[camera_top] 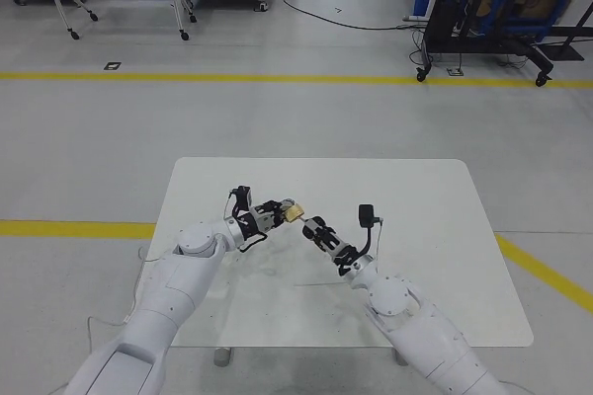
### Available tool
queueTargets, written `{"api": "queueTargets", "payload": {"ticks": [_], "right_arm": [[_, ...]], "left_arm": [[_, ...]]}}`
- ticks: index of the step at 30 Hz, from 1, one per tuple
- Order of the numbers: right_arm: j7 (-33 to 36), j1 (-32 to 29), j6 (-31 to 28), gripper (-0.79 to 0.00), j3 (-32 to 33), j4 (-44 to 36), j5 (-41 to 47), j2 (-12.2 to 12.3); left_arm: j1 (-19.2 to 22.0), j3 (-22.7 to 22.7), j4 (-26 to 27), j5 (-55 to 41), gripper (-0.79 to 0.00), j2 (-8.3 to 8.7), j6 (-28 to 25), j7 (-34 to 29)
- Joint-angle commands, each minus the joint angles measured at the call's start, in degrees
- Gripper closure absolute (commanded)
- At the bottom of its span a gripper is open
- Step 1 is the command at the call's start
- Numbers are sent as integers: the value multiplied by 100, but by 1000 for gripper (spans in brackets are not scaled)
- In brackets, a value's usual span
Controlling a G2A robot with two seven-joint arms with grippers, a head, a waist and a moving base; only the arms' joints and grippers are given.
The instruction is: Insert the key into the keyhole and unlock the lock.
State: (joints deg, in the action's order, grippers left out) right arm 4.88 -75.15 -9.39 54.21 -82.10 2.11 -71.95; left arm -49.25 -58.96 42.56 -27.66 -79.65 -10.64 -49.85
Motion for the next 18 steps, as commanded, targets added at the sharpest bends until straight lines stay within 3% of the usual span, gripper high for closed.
{"api": "queueTargets", "payload": {"ticks": [1, 18], "right_arm": [[-33, -2, 35, 0, -14, -9, -95, -12], [-541, -20, 391, 0, -112, -71, -909, -131]], "left_arm": [[-8, 4, 25, 15, 0, -3, 8, -3], [-78, -14, 103, 27, 0, -14, 15, -96]]}}
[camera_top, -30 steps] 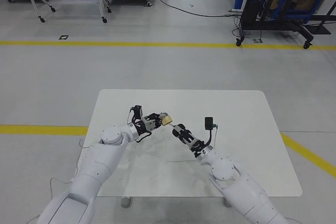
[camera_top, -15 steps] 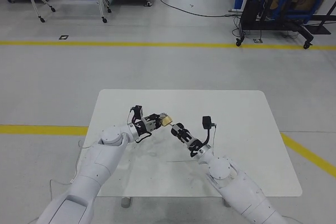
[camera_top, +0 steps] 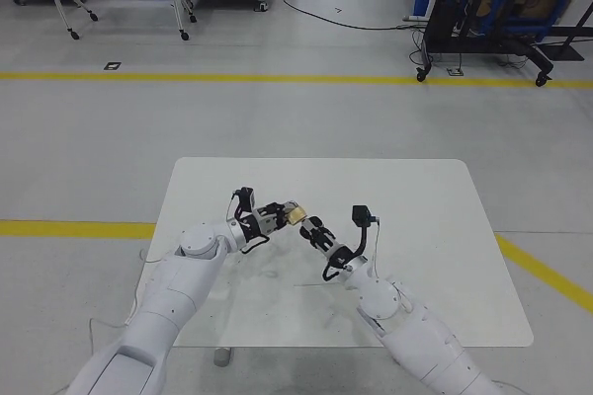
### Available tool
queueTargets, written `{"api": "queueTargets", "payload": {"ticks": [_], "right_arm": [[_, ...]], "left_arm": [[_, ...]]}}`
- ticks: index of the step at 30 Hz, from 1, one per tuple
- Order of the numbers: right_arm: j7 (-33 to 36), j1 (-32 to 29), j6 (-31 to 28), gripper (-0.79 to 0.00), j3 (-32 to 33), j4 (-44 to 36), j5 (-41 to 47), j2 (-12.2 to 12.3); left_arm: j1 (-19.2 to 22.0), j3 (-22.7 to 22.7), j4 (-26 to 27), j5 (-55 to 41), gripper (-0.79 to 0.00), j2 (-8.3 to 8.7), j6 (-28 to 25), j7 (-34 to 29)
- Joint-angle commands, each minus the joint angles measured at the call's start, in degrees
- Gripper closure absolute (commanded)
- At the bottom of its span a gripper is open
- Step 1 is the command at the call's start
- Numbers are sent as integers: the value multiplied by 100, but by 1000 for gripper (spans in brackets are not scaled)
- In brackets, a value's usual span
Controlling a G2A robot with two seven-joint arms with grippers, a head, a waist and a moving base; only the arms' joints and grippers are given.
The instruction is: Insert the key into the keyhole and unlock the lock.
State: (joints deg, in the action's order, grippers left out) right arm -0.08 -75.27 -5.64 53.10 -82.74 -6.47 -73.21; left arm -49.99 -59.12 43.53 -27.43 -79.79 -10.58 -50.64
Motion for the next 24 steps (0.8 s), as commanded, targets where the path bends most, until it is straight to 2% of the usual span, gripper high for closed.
{"api": "queueTargets", "payload": {"ticks": [1, 13, 22, 24], "right_arm": [[-83, -15, 34, 0, -1, -11, -101, -11], [-209, -64, 140, 0, 8, -35, -427, -80], [-107, -78, 136, 0, 64, -21, -398, -128], [-80, -73, 134, -80, 68, -14, -386, -140]], "left_arm": [[-6, 3, 9, -3, 0, -1, 31, -39], [29, -3, -167, -312, 0, -42, 501, -283], [98, 5, -366, -480, 0, -85, 636, -392], [117, 15, -407, -486, 0, -95, 636, -407]]}}
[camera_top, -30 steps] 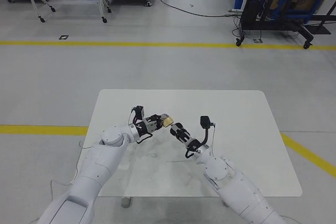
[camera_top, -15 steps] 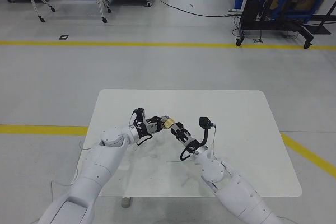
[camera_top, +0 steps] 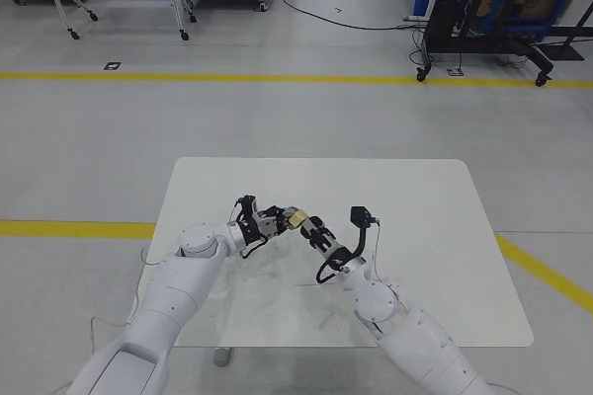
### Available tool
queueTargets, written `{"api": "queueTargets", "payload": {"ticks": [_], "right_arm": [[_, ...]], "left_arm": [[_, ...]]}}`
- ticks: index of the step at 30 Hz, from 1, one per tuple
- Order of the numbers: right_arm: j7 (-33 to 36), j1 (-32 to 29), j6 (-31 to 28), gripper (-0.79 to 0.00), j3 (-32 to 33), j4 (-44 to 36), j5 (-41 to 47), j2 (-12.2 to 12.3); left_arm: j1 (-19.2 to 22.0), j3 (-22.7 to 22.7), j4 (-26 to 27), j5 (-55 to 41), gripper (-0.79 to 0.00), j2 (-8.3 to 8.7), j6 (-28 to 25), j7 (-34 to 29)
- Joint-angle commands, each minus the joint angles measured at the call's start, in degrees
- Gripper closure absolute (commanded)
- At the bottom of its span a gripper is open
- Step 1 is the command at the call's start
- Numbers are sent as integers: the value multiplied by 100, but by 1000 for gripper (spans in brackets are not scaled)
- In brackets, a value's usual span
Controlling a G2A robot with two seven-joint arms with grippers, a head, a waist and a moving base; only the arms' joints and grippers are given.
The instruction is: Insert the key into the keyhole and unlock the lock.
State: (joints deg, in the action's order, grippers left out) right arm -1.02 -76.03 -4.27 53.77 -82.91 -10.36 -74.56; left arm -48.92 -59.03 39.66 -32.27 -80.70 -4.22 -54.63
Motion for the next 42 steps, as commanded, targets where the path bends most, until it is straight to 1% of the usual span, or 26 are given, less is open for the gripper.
{"api": "queueTargets", "payload": {"ticks": [1, 2, 5, 9, 20, 34, 42], "right_arm": [[37, 6, -9, -83, 3, 8, 11, -11], [53, 6, -13, -92, 10, 14, 32, -17], [108, 14, -30, -74, 33, 39, 73, -32], [130, 14, -43, -120, 65, 65, 84, -50], [250, -32, -52, -148, 171, 41, 105, -84], [375, -86, -62, -271, 283, 15, 117, -121], [456, -133, -64, -292, 339, 12, 164, -141]], "left_arm": [[19, 11, -37, -2, 0, -9, -1, -17], [29, 16, -55, -1, 0, -13, -3, -27], [52, 23, -119, -13, 0, -27, -11, -33], [81, 33, -184, -16, 0, -43, -16, -32], [128, 46, -292, -9, 0, -76, -42, -21], [147, 20, -347, 30, 0, -93, -90, 16], [143, -2, -337, 66, 0, -92, -99, 30]]}}
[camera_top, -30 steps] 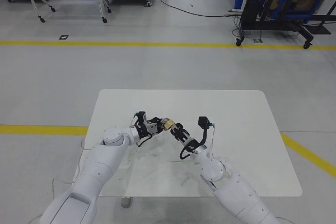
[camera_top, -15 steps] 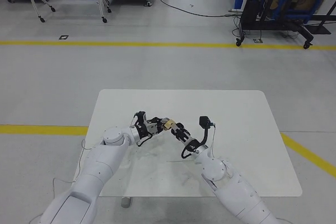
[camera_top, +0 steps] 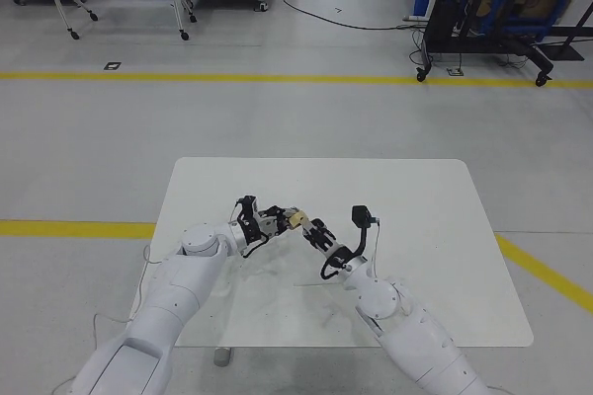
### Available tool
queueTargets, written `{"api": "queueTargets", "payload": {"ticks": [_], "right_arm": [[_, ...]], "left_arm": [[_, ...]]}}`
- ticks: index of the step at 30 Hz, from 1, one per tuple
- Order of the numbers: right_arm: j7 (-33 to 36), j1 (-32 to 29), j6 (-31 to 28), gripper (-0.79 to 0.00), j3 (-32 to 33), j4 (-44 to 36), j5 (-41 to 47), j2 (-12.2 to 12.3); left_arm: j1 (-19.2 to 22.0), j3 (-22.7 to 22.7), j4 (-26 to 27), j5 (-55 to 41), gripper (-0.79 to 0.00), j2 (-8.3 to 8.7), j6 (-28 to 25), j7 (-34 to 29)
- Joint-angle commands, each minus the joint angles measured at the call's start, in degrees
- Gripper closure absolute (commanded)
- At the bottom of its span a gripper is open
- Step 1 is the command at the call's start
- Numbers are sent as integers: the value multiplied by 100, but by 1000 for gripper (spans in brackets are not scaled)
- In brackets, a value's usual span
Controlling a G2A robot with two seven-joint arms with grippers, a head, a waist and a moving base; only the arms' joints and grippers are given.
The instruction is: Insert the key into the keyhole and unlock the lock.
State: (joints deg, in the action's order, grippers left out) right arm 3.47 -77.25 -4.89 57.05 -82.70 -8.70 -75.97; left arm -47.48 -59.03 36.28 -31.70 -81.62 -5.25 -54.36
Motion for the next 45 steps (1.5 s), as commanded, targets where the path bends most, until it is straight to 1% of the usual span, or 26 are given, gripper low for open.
{"api": "queueTargets", "payload": {"ticks": [1, 9, 12, 13, 15, 19, 25, 31, 37, 45], "right_arm": [[16, -26, -2, -296, 24, -23, -9, 0], [160, -252, 1, -286, 178, -314, -33, 30], [342, -299, 45, -259, 248, -387, 14, 46], [385, -315, 59, -240, 271, -411, 18, 51], [465, -354, 89, -175, 308, -467, 19, 61], [615, -429, 136, 0, 357, -543, -1, 77], [693, -462, 203, 0, 389, -565, -41, 82], [787, -419, 307, 0, 417, -546, -43, 78], [1020, -404, 441, 0, 570, -618, 18, 104], [1067, -316, 548, 0, 596, -575, -24, 98]], "left_arm": [[0, -4, 2, 15, 0, 1, 5, 6], [-3, -16, 19, 89, 0, 3, 4, 57], [-8, -5, 30, 113, 0, -2, 21, 62], [-7, -4, 30, 119, 0, -3, 25, 64], [-4, -5, 28, 129, 0, -5, 28, 72], [-1, -15, 20, 143, 0, -7, 8, 79], [1, -10, 25, 193, 0, -8, -7, 55], [18, 71, 83, 449, 0, -5, -90, 4], [34, 112, 148, 691, 0, 11, -201, 13], [-8, 135, 261, 630, 0, 3, -197, -271]]}}
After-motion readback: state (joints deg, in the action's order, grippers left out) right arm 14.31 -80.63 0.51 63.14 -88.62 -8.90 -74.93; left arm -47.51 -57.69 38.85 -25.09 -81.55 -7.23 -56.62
